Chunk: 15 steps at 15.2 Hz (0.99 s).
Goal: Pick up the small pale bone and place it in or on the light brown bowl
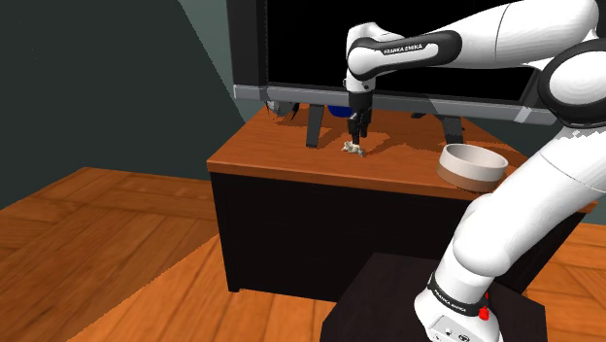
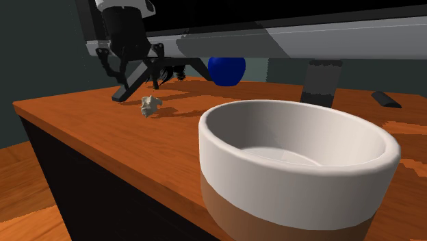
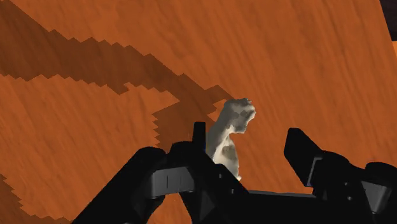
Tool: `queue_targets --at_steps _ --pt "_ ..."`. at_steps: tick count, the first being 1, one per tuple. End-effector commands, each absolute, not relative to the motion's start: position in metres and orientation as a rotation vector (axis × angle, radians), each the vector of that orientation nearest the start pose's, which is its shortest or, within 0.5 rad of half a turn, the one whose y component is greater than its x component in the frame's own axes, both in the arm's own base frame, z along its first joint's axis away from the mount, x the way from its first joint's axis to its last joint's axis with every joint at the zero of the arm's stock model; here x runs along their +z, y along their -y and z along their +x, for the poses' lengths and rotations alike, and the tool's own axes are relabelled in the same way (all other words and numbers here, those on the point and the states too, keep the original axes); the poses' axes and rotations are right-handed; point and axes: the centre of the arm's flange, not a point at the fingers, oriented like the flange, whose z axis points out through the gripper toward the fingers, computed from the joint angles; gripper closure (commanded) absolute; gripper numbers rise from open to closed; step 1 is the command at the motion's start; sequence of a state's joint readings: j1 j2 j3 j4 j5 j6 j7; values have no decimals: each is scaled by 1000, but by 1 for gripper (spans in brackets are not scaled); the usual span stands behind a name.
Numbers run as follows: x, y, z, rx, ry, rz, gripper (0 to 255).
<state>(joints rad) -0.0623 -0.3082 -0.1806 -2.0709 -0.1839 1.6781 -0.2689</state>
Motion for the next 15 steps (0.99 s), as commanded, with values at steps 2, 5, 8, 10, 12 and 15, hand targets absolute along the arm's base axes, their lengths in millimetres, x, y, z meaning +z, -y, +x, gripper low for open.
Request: queue_targets --at_steps 2,5,8,10,12,15 --pt "551 135 436 190 105 -3236 255" --pt "551 135 436 190 105 -3236 255" --pt "551 135 436 190 105 -3236 255" --pt "551 135 436 190 105 -3236 0" --pt "535 146 435 6 82 -3258 0" --pt "523 148 435 -16 79 -3260 0"
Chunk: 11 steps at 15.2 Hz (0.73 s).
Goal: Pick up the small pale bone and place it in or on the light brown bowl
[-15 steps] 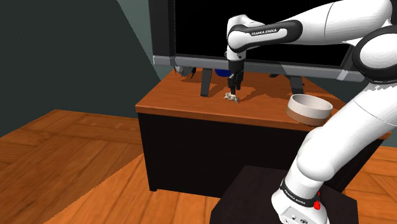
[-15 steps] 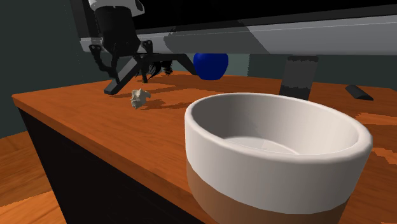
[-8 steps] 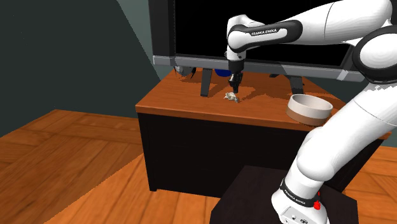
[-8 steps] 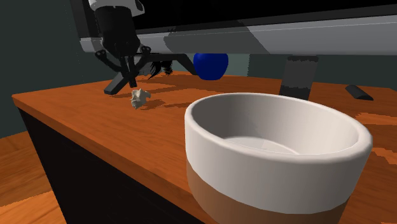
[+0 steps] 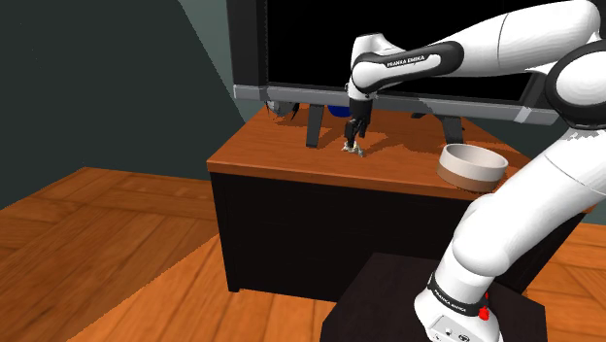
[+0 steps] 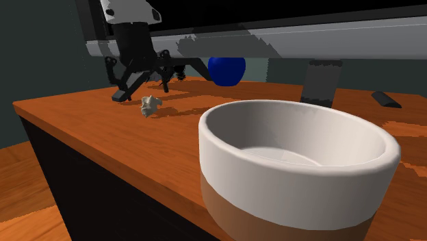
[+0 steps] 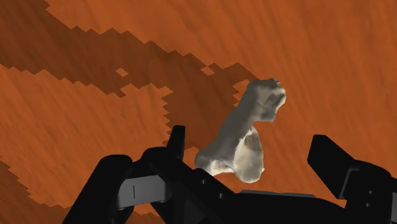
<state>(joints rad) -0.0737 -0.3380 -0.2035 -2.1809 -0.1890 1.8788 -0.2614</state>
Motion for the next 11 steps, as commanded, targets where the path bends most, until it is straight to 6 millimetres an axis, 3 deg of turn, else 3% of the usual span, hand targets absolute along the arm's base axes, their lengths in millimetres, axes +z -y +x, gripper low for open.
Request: queue_targets --at_steps 1,5,11 --pt "518 149 435 -16 79 -3260 0" --pt "494 152 435 -16 79 -3260 0" --pt "494 152 435 -16 79 -3260 0"
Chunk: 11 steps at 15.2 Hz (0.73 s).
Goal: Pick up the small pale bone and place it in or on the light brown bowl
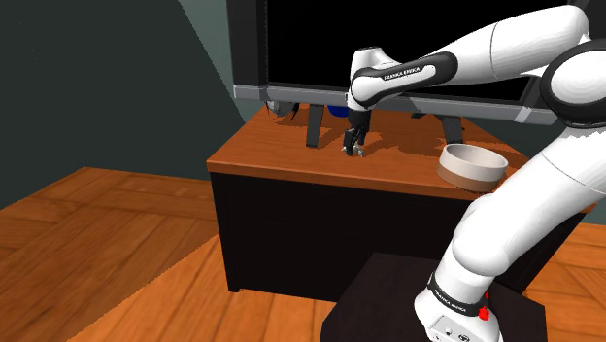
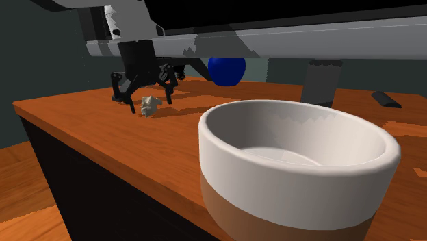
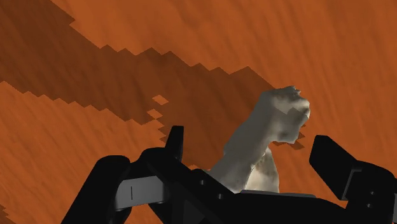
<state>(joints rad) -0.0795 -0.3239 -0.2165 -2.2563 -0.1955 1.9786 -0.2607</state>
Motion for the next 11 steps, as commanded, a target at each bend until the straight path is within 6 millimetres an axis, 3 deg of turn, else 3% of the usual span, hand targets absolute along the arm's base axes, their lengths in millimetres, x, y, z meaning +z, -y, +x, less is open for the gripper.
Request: queue_targets --at_steps 1,2,3,11 --pt "494 152 435 -16 79 -3260 0" --pt "494 152 435 -16 79 -3260 0" --pt "494 152 435 -16 79 -3260 255" --pt "494 151 438 -16 79 -3260 255"
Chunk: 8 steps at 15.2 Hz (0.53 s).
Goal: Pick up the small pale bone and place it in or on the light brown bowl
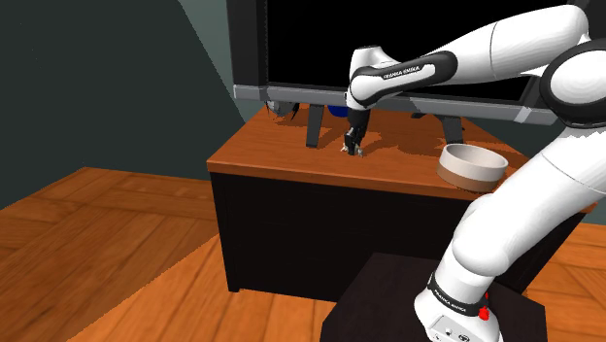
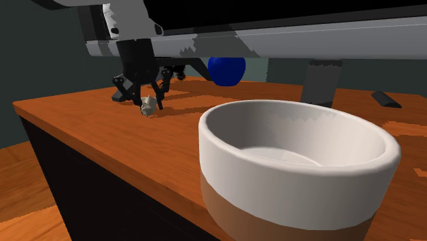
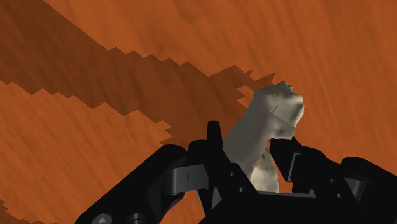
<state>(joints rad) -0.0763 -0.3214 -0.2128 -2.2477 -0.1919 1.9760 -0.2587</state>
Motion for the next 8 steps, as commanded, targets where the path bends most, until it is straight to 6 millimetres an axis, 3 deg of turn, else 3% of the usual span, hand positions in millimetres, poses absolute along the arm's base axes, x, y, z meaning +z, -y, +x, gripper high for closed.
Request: queue_targets --at_steps 1,8 --pt "494 152 435 -16 79 -3260 255" --pt "531 152 435 -16 79 -3260 255"
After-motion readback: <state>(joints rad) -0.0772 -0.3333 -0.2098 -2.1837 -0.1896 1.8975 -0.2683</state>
